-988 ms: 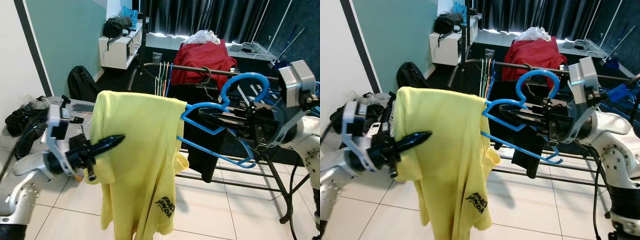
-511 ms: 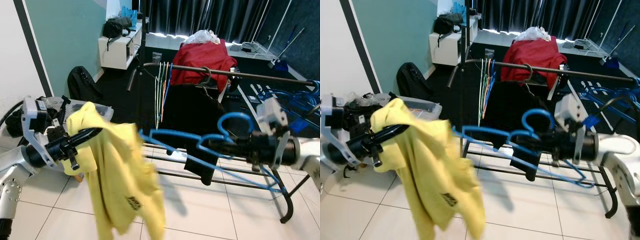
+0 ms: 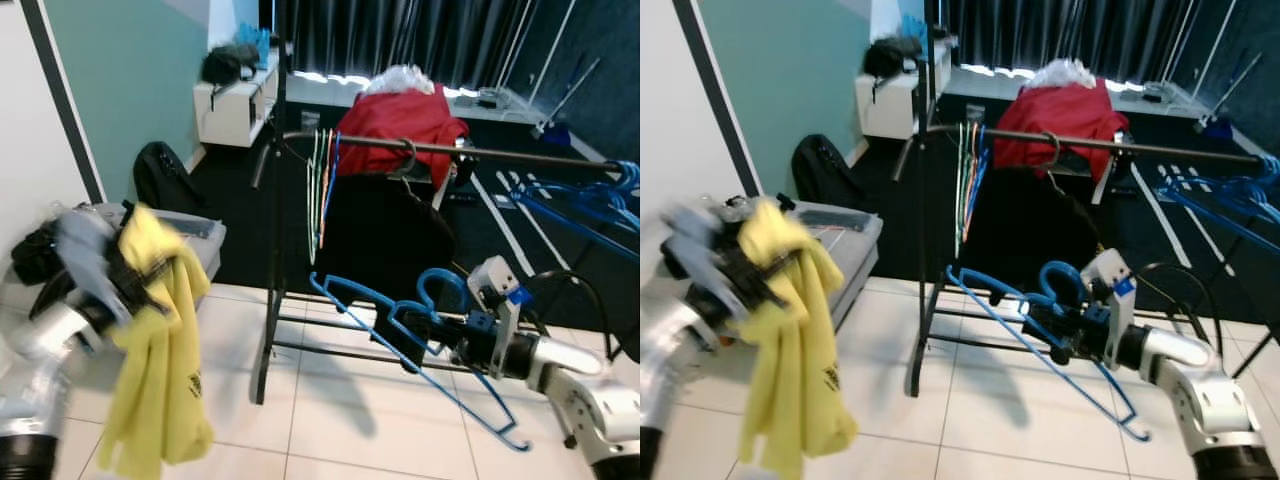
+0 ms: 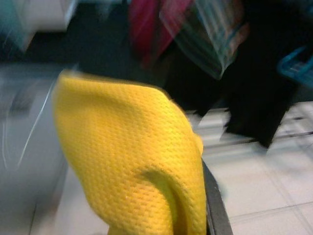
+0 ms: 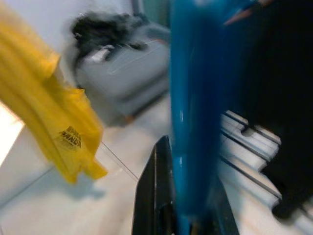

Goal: Hang hanger

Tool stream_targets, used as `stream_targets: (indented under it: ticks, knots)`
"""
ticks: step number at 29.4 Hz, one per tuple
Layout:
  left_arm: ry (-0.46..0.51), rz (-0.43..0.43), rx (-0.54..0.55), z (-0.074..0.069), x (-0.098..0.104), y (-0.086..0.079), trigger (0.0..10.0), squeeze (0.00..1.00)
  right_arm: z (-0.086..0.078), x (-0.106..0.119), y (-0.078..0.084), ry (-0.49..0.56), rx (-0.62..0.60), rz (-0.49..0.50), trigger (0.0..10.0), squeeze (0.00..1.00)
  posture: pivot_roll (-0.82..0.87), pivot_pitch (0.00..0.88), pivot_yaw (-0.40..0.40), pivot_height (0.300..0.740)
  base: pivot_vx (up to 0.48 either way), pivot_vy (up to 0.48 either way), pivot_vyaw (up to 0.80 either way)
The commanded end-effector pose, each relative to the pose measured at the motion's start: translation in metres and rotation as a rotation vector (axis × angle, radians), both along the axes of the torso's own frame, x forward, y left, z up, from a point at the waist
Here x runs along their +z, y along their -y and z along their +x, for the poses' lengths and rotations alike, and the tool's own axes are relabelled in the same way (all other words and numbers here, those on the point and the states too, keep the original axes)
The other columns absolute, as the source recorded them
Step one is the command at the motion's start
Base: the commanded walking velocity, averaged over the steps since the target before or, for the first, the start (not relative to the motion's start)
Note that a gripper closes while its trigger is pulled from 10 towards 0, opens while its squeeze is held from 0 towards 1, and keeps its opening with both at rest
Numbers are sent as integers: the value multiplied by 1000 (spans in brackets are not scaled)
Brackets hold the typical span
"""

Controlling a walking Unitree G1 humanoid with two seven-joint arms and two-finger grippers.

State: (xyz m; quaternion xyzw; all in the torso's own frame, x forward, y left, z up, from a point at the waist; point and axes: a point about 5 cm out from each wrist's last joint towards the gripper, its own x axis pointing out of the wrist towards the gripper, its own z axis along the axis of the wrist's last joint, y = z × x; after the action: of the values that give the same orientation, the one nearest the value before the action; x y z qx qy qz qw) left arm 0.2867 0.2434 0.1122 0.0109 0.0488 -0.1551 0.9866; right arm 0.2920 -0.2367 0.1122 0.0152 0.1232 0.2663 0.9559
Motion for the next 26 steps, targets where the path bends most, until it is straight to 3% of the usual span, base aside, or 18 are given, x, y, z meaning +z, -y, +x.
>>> stream_targets:
  ticks: [1,2,3,4,6,7,12,13,14,15,16,18,20,21,23,24,26]
  knots:
    - [-41,19,33,-2,-12,5,10000,0,-6,-22,6,-66,-87,-17,10000,0,22,0,-58,740,0,0,775]
    - [-110,23,93,-14,-36,10,10000,0,-13,-43,4,-103,-164,-6,10000,0,33,0,-61,740,0,0,800]
    - [-110,23,93,-14,-36,10,10000,0,-13,-43,4,-103,-164,-6,10000,0,33,0,-61,740,0,0,800]
    - [-157,15,178,-24,-54,13,10000,0,-16,-56,-1,-121,-221,18,10000,0,43,0,-62,740,0,0,794]
    - [-157,15,178,-24,-54,13,10000,0,-16,-56,-1,-121,-221,18,10000,0,43,0,-62,740,0,0,794]
    - [-177,-17,249,-30,-65,14,10000,0,-15,-58,-7,-115,-242,33,10000,0,50,0,-62,740,0,0,788]
    - [-215,-19,333,-42,-88,18,10000,0,-17,-72,-19,-138,-265,15,10000,0,60,0,-69,740,0,0,780]
    - [-233,-24,349,-49,-99,22,10000,0,-25,-87,-20,-175,-285,-30,10000,0,70,0,-81,740,0,0,775]
    - [-233,-24,349,-49,-99,22,10000,0,-25,-87,-20,-175,-285,-30,10000,0,70,0,-81,740,0,0,775]
    - [-265,-20,343,-61,-112,30,10000,0,-43,-105,-17,-229,-333,-32,10000,0,75,0,-82,740,0,0,775]
    - [-265,-20,343,-61,-112,30,10000,0,-43,-105,-17,-229,-333,-32,10000,0,75,0,-82,740,0,0,775]
    - [-362,-56,351,-91,-138,44,10000,0,-79,-128,-9,-264,-432,-39,10000,0,80,0,-67,740,0,0,775]
    - [-362,-56,351,-91,-138,44,10000,0,-79,-128,-9,-264,-432,-39,10000,0,80,0,-67,740,0,0,775]
    - [-398,-115,337,-100,-146,49,10000,0,-88,-132,-5,-270,-469,-14,10000,0,73,0,-61,740,0,0,763]
    - [-401,-130,337,-103,-147,49,10000,0,-92,-136,-2,-274,-488,-2,10000,0,76,0,-52,740,0,0,753]
    - [-405,-163,312,-102,-148,50,10000,0,-97,-141,-2,-287,-525,64,10000,0,80,0,-46,740,0,0,744]
    - [-409,-204,290,-101,-148,50,10000,0,-101,-144,-1,-295,-563,96,10000,0,74,0,-34,740,0,0,731]
